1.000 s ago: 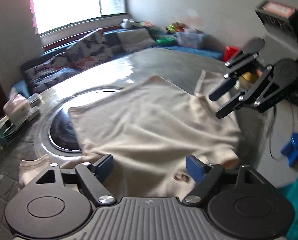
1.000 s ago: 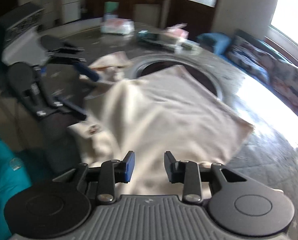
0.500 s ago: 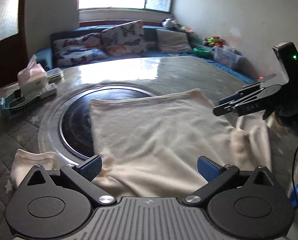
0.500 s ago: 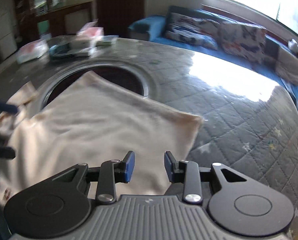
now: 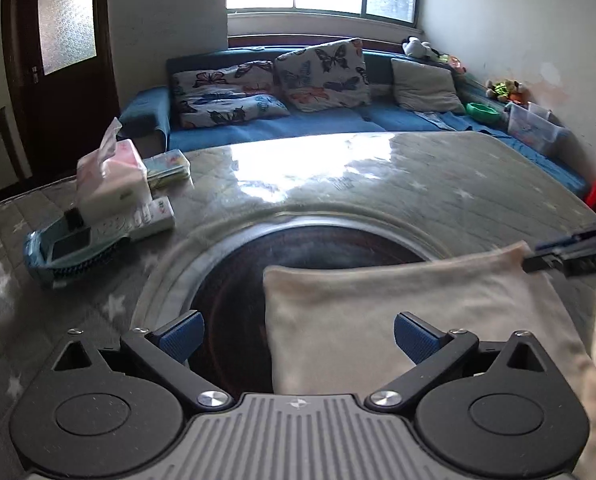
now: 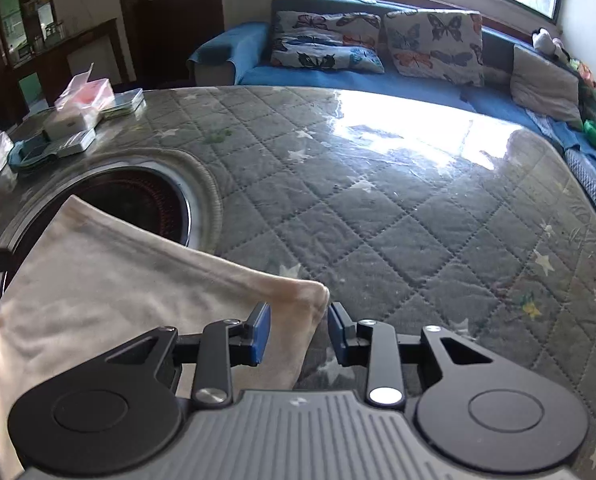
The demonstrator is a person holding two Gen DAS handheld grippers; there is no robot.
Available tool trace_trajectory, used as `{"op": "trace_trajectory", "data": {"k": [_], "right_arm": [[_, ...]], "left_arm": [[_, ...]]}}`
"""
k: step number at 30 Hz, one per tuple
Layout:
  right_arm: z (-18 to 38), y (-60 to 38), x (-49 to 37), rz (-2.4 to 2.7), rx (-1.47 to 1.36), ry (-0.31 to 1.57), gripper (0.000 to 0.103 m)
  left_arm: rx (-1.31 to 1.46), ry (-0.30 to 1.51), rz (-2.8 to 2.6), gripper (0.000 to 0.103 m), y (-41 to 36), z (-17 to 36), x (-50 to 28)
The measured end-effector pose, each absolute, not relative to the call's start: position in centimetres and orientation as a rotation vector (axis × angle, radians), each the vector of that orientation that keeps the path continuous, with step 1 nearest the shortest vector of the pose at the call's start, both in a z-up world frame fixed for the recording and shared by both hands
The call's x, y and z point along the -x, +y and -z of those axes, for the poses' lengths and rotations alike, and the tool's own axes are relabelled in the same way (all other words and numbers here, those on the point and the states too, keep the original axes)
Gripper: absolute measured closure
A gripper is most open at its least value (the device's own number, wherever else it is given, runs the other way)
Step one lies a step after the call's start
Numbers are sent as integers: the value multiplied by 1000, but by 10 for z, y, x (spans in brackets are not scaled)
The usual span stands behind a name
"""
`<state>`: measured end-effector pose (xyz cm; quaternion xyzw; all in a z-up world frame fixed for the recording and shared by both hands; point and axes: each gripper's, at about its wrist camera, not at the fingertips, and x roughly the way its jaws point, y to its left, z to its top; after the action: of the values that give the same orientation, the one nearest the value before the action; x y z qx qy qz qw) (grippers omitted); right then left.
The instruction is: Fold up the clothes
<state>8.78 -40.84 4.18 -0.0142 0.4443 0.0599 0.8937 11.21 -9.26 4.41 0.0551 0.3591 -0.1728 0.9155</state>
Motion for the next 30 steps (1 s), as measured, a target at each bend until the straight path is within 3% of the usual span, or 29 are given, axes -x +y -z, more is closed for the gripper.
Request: {"op": "trace_trajectory", "data": {"k": [4,10,12,21,22,24,30], "right_arm": [[-38,-408,-92,-133,37,931,77],[-38,-409,-96,-150,45,936,82],[-38,-409,-97,-152,46,934,83],[-37,-411,-96,-167,33,941,76],[-37,-411,-96,-169,34,941,78],[-39,-408,-99,-173,45,932,92],[-45,-395,-113,-158,77,873,96]], "left_arm": [[-120,747,334,9,-100,-31,-134],[-107,785,327,29,-104,-16,-153],[-100,799,332,51,-103,-13,-155],[-88,799,347,93,-98,-13,-158],[-87,797,345,94,-97,-13,-158],[-84,794,342,96,-95,-14,-159],[-91,757,299,97,-88,-20,-162]]}}
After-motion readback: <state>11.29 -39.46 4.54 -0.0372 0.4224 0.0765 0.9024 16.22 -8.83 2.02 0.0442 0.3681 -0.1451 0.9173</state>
